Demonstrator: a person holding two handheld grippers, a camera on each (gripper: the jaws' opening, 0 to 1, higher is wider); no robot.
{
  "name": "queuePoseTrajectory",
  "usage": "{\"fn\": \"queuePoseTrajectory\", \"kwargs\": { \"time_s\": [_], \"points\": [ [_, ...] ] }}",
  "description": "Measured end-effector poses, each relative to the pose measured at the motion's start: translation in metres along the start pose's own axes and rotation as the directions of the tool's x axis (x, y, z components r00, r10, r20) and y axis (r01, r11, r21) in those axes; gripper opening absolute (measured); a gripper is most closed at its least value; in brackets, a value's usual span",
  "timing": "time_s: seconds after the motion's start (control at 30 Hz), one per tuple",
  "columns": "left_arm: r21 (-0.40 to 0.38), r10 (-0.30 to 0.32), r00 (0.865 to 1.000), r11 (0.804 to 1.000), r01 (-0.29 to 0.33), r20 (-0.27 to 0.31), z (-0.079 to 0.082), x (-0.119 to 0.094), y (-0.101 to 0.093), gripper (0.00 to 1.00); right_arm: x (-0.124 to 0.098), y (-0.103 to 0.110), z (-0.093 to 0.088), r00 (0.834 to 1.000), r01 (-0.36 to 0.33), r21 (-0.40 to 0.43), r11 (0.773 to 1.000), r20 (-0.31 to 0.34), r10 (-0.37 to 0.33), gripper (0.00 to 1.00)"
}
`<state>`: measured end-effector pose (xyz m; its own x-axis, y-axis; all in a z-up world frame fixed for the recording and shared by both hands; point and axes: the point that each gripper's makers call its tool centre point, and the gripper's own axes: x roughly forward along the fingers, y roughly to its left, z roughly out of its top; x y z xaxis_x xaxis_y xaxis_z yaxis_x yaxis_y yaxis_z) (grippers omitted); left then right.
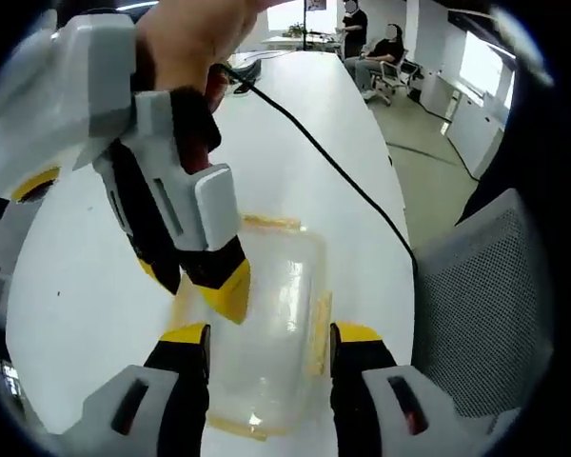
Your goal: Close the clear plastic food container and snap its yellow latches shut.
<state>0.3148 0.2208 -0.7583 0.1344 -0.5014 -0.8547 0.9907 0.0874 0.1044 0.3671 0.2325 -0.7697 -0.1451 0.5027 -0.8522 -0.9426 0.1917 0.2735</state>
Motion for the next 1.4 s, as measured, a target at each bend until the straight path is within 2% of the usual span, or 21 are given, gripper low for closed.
{"fn": "queuePoseTrajectory", "kwargs": {
  "time_s": [0.07, 0.1, 0.13, 0.27, 0.4, 0.57, 0.77, 0.9, 1.4],
  "points": [
    [-0.017, 0.013, 1.000, 1.000, -0.013, 0.003, 0.0000, 0.0037, -0.0006, 0.51, 0.0002, -0.0003, -0.0002, 1.000, -0.005, 0.001, 1.000, -0.002, 0.005, 0.38],
    [-0.012, 0.017, 1.000, 1.000, -0.017, 0.006, -0.0004, 0.0053, -0.0022, 0.51, 0.0005, -0.0004, -0.0003, 1.000, -0.006, -0.001, 1.000, -0.003, 0.006, 0.38],
    [0.025, 0.039, 0.999, 0.999, -0.039, 0.016, 0.0011, 0.0059, -0.0006, 0.52, 0.0008, -0.0006, -0.0005, 1.000, -0.005, 0.001, 1.000, -0.004, 0.005, 0.38],
    [0.024, 0.052, 0.998, 0.998, -0.052, 0.020, -0.0002, 0.0072, -0.0016, 0.53, 0.0005, 0.0000, -0.0010, 1.000, -0.006, 0.004, 1.000, 0.006, 0.006, 0.37],
    [0.024, 0.055, 0.997, 0.998, -0.056, 0.060, -0.0016, 0.0064, -0.0004, 0.53, 0.0008, 0.0008, -0.0009, 1.000, -0.006, -0.004, 1.000, 0.021, 0.006, 0.37],
    [0.021, 0.047, 0.993, 0.999, -0.050, 0.104, -0.0015, 0.0057, -0.0020, 0.51, 0.0026, 0.0007, 0.0003, 1.000, -0.003, -0.023, 1.000, -0.023, 0.002, 0.37],
    [0.021, 0.048, 0.996, 0.999, -0.049, 0.075, 0.0000, 0.0067, -0.0016, 0.50, 0.0048, -0.0009, 0.0006, 0.997, -0.035, -0.015, 0.999, -0.072, 0.034, 0.36],
    [0.019, 0.047, 0.996, 0.999, -0.049, 0.069, -0.0006, 0.0070, -0.0026, 0.49, 0.0050, 0.0017, 0.0000, 0.994, -0.032, -0.017, 0.999, -0.104, 0.030, 0.36],
    [0.025, 0.038, 0.997, 0.999, -0.040, 0.067, -0.0006, 0.0073, -0.0023, 0.47, 0.0058, -0.0013, -0.0013, 0.992, -0.029, -0.006, 1.000, -0.120, 0.029, 0.34]
  ]
}}
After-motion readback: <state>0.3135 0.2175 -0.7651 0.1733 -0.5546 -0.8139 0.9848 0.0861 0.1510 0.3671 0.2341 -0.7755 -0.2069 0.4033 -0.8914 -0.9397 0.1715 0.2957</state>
